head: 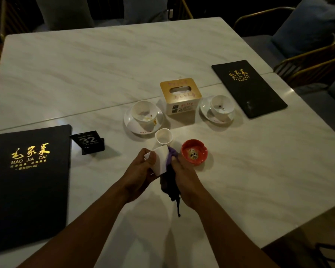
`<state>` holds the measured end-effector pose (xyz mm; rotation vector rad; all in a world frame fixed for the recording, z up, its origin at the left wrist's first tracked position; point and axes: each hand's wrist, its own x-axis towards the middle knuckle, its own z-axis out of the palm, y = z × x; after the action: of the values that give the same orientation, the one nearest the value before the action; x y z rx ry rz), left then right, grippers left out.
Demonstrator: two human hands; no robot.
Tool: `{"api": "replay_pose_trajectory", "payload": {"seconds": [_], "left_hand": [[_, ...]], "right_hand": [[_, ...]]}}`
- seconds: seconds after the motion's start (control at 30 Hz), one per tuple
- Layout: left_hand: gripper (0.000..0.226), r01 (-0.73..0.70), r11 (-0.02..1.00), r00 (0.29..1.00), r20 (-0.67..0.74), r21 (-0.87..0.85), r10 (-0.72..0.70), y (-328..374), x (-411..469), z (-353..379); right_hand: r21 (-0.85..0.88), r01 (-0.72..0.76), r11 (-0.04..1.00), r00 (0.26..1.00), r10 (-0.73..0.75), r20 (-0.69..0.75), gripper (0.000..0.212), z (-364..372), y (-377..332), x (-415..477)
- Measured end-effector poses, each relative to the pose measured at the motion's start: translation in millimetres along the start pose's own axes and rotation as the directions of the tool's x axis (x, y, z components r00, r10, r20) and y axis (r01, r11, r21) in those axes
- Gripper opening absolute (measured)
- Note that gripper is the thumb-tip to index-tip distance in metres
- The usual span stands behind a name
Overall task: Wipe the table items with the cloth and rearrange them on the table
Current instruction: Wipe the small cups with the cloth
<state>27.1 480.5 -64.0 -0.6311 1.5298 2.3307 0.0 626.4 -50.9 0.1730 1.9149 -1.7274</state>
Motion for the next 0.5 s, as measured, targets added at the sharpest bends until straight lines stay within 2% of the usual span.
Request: {"api": "replay_pose_trajectory", "payload": {"seconds": [0.2,0.3,0.37,0.43,0.5], "left_hand": [[0.036,-0.056,0.992,0.996,-0.065,0.115,0.064,11,2,-2],[0.021,-0.063,0.969,0.991,-0.098,0.241,0.089,19,3,-4],[0.019,-0.041,0.971,0.995,-0.075,0.234,0.061,25,2,-6],[0.025,-0.015,0.986,0.998,-0.059,0.166,0.026,29,1,-9],[0.036,-0.032,0.994,0.999,-0.032,0.106,0.036,29,-1,-8]], "right_hand": [[-0.017,0.141,0.990,0.990,-0.141,-0.004,0.031,6,12,2],[-0.198,0.263,0.944,0.962,-0.273,-0.027,0.042,7,12,5],[-0.393,0.390,0.833,0.909,-0.417,0.019,0.049,5,13,9],[-0.566,0.457,0.687,0.862,-0.498,0.091,0.058,6,14,9],[-0.633,0.512,0.581,0.811,-0.570,0.132,0.062,10,15,9]]}}
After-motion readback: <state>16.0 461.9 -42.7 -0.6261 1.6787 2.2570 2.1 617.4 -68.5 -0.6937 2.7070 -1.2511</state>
